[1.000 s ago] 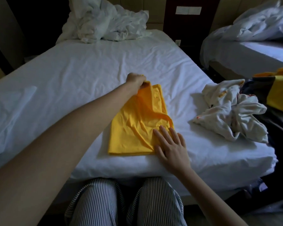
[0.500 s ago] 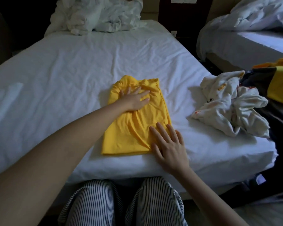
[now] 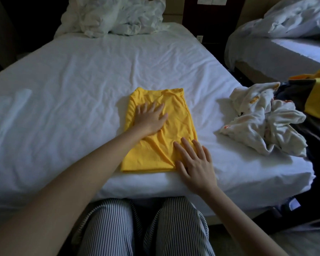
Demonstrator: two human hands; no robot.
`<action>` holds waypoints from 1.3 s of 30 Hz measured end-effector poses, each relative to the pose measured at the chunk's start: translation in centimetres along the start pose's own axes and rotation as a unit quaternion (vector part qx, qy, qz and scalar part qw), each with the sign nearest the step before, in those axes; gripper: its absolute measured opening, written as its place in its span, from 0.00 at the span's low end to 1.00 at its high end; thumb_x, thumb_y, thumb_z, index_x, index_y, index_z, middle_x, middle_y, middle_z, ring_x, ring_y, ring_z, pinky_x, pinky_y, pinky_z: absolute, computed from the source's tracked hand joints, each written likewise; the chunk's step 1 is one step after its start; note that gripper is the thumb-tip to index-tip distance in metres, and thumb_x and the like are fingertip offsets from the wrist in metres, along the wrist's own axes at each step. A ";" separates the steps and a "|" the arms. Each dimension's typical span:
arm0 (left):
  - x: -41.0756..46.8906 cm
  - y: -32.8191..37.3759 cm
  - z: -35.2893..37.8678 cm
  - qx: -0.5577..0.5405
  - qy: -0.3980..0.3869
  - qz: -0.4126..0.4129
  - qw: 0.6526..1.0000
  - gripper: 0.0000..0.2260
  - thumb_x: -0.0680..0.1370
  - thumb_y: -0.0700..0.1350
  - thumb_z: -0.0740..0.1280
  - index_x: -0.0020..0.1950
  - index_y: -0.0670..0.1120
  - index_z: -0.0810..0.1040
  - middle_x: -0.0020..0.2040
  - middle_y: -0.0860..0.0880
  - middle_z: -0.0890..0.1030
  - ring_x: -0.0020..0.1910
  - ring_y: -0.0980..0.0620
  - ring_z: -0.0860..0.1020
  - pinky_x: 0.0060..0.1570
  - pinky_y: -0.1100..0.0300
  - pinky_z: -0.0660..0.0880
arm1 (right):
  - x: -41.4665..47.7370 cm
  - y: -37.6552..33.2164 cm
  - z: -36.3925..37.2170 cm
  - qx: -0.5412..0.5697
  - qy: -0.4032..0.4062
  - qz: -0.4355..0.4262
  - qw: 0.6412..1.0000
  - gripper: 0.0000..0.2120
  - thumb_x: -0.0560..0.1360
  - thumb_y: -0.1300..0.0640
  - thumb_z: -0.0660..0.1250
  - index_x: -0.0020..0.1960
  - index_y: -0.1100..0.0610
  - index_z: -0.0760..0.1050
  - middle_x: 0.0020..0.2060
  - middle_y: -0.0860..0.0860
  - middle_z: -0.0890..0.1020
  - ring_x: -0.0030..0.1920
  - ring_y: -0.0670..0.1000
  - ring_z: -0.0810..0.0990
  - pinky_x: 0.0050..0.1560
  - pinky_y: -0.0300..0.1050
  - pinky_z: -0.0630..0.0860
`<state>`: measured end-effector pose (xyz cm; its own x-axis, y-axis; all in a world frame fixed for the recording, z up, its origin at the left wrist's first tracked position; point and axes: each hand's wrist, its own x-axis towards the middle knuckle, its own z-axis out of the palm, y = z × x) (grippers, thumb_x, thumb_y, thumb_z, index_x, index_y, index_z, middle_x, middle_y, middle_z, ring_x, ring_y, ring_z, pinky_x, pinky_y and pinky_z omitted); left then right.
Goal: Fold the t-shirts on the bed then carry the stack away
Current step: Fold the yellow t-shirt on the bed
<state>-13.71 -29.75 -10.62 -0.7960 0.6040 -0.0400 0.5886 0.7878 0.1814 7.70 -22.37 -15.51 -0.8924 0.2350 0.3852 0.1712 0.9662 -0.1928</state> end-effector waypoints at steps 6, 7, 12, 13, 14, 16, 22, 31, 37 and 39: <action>-9.8 -2.1 0.9 0.028 -0.029 0.136 0.990 0.24 0.81 0.60 0.44 0.77 0.59 0.48 0.78 0.53 0.47 0.77 0.47 0.43 0.73 0.48 0.40 | 1.1 -0.6 -2.4 0.029 -0.087 0.017 0.996 0.32 0.71 0.36 0.44 0.69 0.44 0.68 0.70 0.48 0.69 0.71 0.58 0.65 0.68 0.56 0.57; -10.2 -2.6 0.5 -0.015 -0.033 0.155 0.987 0.25 0.80 0.62 0.46 0.76 0.58 0.54 0.78 0.51 0.52 0.77 0.47 0.47 0.73 0.49 0.43 | 1.8 -0.9 -3.4 0.047 -0.110 0.036 0.992 0.34 0.69 0.34 0.42 0.67 0.44 0.71 0.69 0.48 0.71 0.70 0.56 0.66 0.68 0.54 0.57; -8.3 -4.7 -1.5 -0.208 0.185 -0.064 0.958 0.25 0.75 0.56 0.60 0.67 0.43 0.71 0.66 0.42 0.72 0.65 0.40 0.69 0.62 0.50 0.67 | 8.6 -1.5 -5.6 0.209 -0.024 0.224 0.952 0.19 0.77 0.46 0.61 0.64 0.53 0.73 0.62 0.54 0.76 0.62 0.58 0.73 0.59 0.52 0.70; -7.9 -4.7 -1.8 -0.227 0.156 -0.150 0.950 0.27 0.75 0.55 0.63 0.70 0.42 0.66 0.68 0.41 0.68 0.66 0.39 0.67 0.63 0.48 0.67 | 9.8 -1.7 -5.1 0.240 -0.039 0.274 0.930 0.23 0.76 0.46 0.62 0.67 0.54 0.68 0.65 0.55 0.73 0.64 0.59 0.71 0.61 0.54 0.69; -7.4 -4.7 -2.0 -0.251 0.114 -0.204 0.939 0.31 0.75 0.55 0.65 0.72 0.40 0.61 0.69 0.40 0.67 0.67 0.38 0.66 0.64 0.46 0.66 | 10.8 -1.9 -4.4 0.255 -0.068 0.322 0.909 0.28 0.75 0.44 0.63 0.69 0.56 0.63 0.66 0.57 0.70 0.65 0.61 0.69 0.63 0.55 0.68; -6.5 -4.6 -2.5 -0.286 0.072 -0.226 0.928 0.34 0.76 0.55 0.66 0.73 0.37 0.58 0.69 0.38 0.68 0.67 0.38 0.68 0.64 0.48 0.68 | 12.0 -2.4 -3.2 0.235 -0.114 0.375 0.889 0.36 0.74 0.41 0.64 0.72 0.59 0.57 0.68 0.60 0.66 0.67 0.62 0.66 0.66 0.56 0.65; -5.4 -3.9 -3.5 -0.448 0.005 -0.164 0.879 0.23 0.75 0.46 0.70 0.67 0.39 0.71 0.62 0.46 0.76 0.61 0.45 0.75 0.53 0.58 0.71 | 12.5 -2.6 -2.6 0.222 -0.129 0.310 0.915 0.29 0.73 0.46 0.69 0.65 0.63 0.65 0.61 0.60 0.73 0.60 0.61 0.73 0.54 0.50 0.71; -7.6 -5.1 -3.7 -0.564 0.066 -0.146 0.810 0.20 0.81 0.49 0.59 0.73 0.46 0.67 0.69 0.46 0.72 0.65 0.48 0.72 0.63 0.58 0.69 | 11.1 -5.4 -4.5 0.432 -0.048 0.296 0.851 0.14 0.76 0.58 0.67 0.59 0.62 0.75 0.52 0.59 0.80 0.47 0.54 0.80 0.48 0.49 0.78; -11.3 -9.9 -6.9 -0.637 0.083 -0.125 0.756 0.22 0.81 0.51 0.60 0.74 0.49 0.64 0.70 0.46 0.71 0.65 0.47 0.72 0.66 0.48 0.69 | 11.4 -10.4 -5.3 0.553 -0.048 0.282 0.782 0.18 0.74 0.60 0.69 0.63 0.60 0.74 0.51 0.58 0.81 0.47 0.56 0.82 0.45 0.50 0.80; -12.6 -12.3 -8.1 -0.658 0.086 -0.124 0.738 0.22 0.81 0.51 0.60 0.75 0.50 0.63 0.69 0.46 0.72 0.64 0.47 0.74 0.65 0.48 0.71 | 12.1 -12.9 -4.9 0.570 -0.056 0.270 0.774 0.19 0.73 0.58 0.70 0.63 0.59 0.74 0.52 0.59 0.81 0.50 0.58 0.81 0.50 0.54 0.80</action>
<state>-12.06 -48.02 -4.40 -0.9287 0.3478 -0.1287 -0.1359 0.0037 0.9907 -3.29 -31.51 -3.93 -0.8609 0.4994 -0.0977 0.1086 -0.0071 -0.9941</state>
